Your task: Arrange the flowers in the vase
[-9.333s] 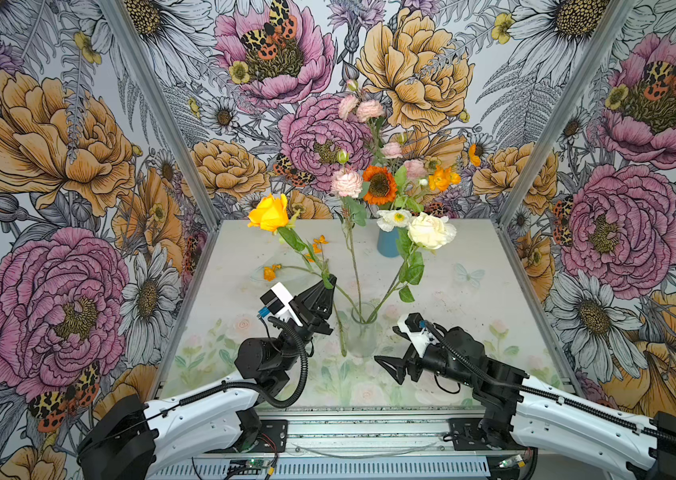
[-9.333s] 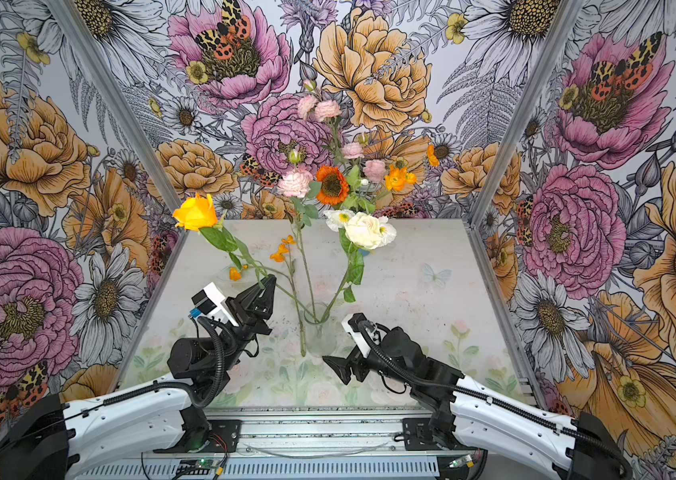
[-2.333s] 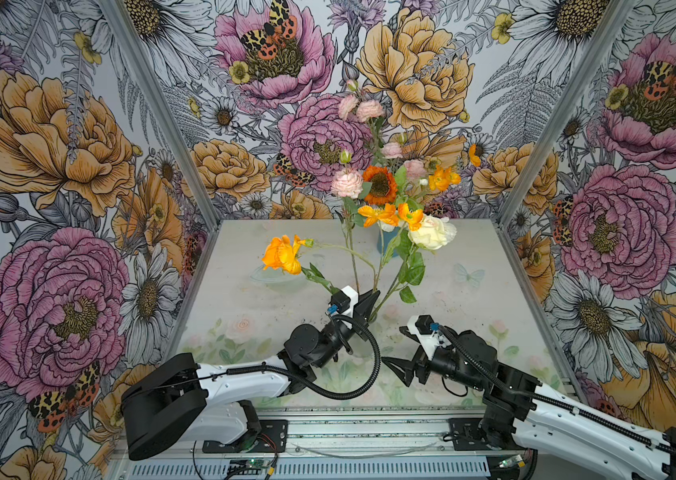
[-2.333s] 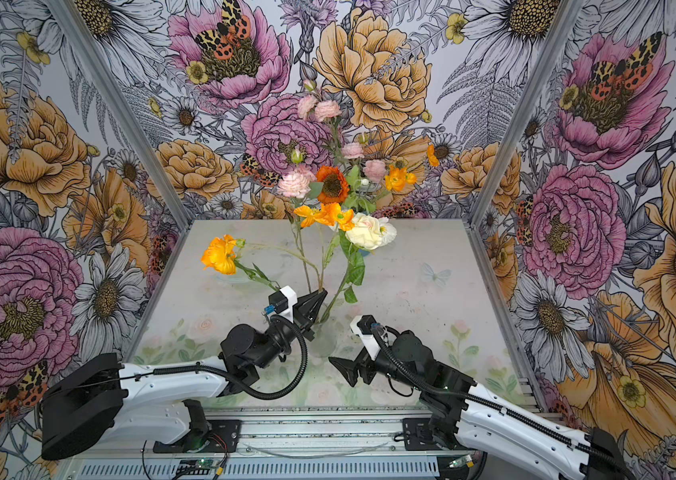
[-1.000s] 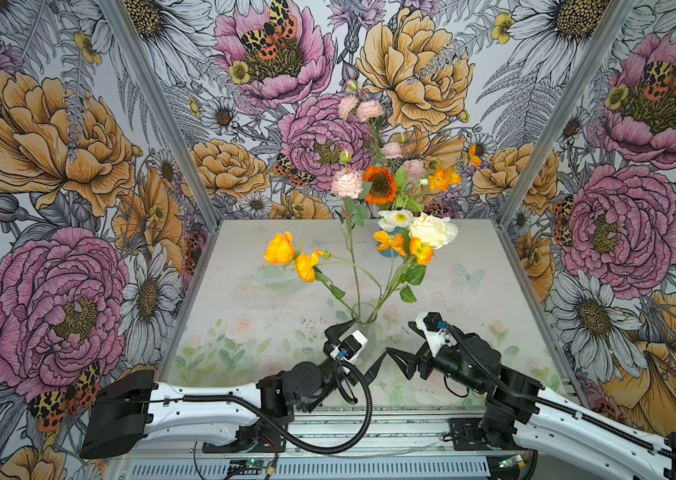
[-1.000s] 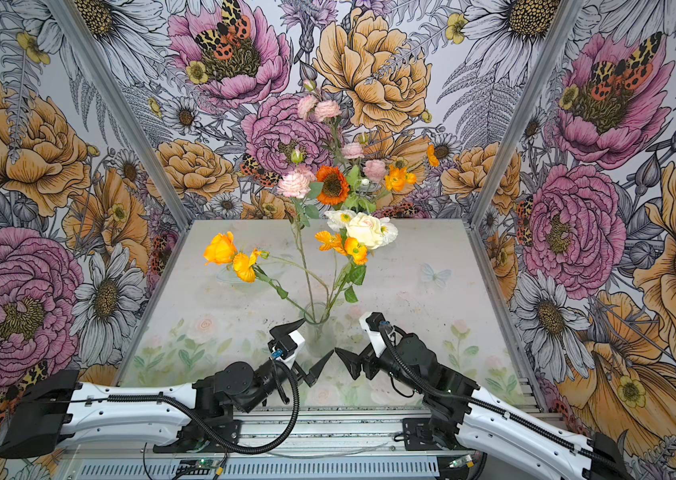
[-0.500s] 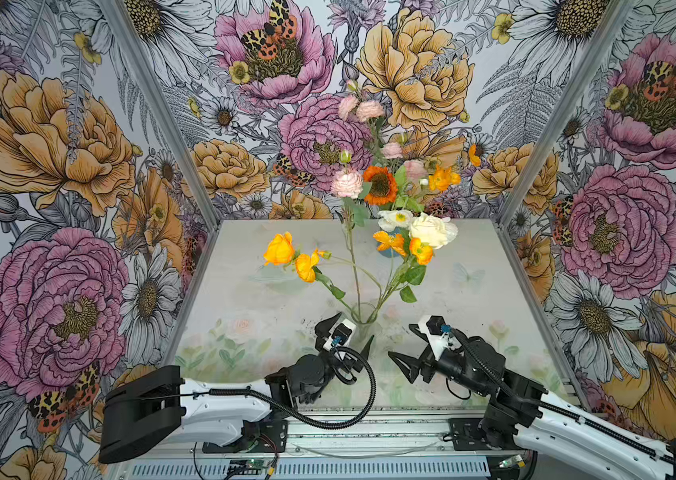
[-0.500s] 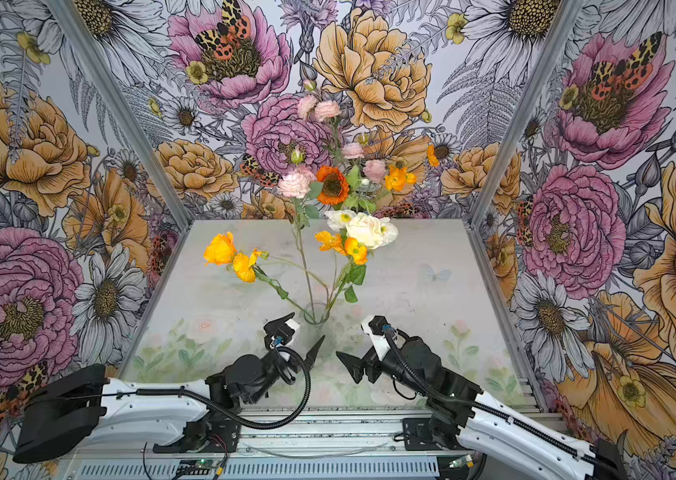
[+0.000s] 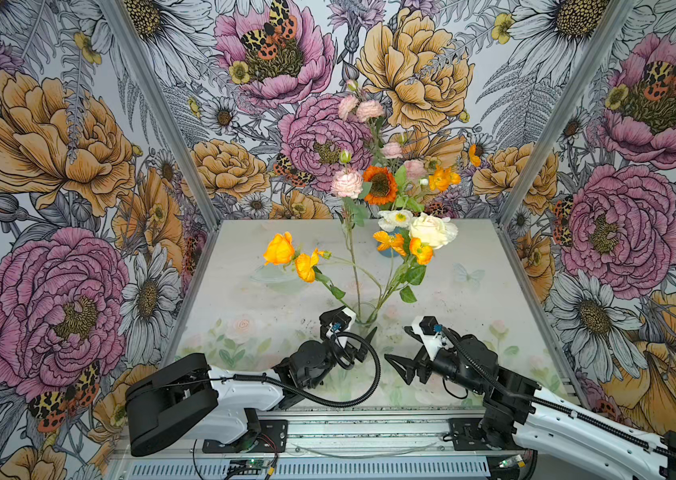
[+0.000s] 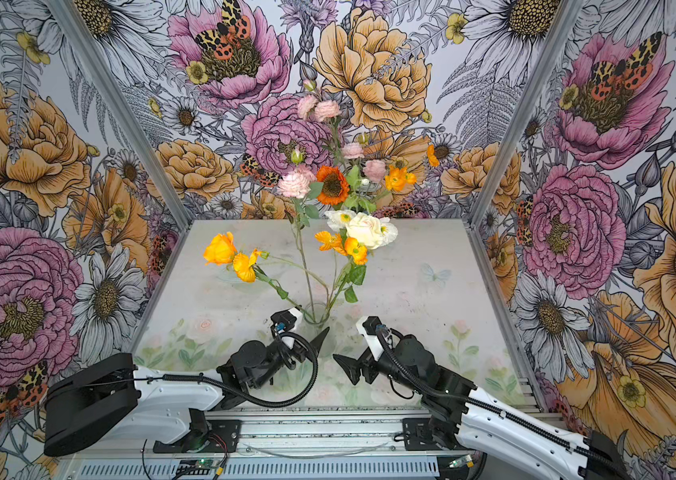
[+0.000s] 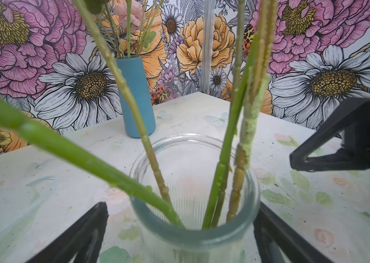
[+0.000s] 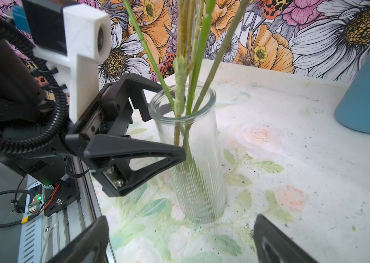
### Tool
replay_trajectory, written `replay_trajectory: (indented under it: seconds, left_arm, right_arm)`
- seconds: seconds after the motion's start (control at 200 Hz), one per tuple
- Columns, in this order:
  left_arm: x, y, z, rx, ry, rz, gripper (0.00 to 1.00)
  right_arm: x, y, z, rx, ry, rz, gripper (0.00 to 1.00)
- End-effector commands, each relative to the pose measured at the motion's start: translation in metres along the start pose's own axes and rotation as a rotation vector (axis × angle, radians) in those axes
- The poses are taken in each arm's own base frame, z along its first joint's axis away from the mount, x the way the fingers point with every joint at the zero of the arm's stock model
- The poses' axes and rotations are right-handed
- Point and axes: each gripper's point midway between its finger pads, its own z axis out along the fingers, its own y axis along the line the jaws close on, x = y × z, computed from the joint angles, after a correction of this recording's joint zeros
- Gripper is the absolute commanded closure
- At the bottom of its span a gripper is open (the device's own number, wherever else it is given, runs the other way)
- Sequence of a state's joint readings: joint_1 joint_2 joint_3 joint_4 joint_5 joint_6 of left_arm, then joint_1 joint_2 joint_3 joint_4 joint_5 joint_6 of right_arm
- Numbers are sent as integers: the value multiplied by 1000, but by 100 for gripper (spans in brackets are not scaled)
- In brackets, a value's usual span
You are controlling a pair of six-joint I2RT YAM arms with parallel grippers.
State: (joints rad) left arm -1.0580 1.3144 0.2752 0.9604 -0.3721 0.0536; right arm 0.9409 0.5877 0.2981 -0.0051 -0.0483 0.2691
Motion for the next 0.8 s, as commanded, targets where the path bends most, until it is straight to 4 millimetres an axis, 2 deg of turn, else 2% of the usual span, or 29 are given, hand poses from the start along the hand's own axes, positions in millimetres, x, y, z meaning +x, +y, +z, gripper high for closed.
replay_trajectory:
  seconds: [0.0,0.31,0.671,0.796]
  left_arm:
    - [-22,-5,7,43,-96,-48,1]
    - [-18,-8,19,59,-132,-63,1]
    - [-13,1,28,38,-169,-108,11]
    - [-11,-3,32,61,-171,-115,15]
  right_arm:
    - [-18,6,-1,-26,-46,-15,1]
    - [-18,6,0,-24,-37,-16,0]
    - [-17,6,1,-25,-30,-18,1]
    - [-16,5,2,-22,-26,-15,1]
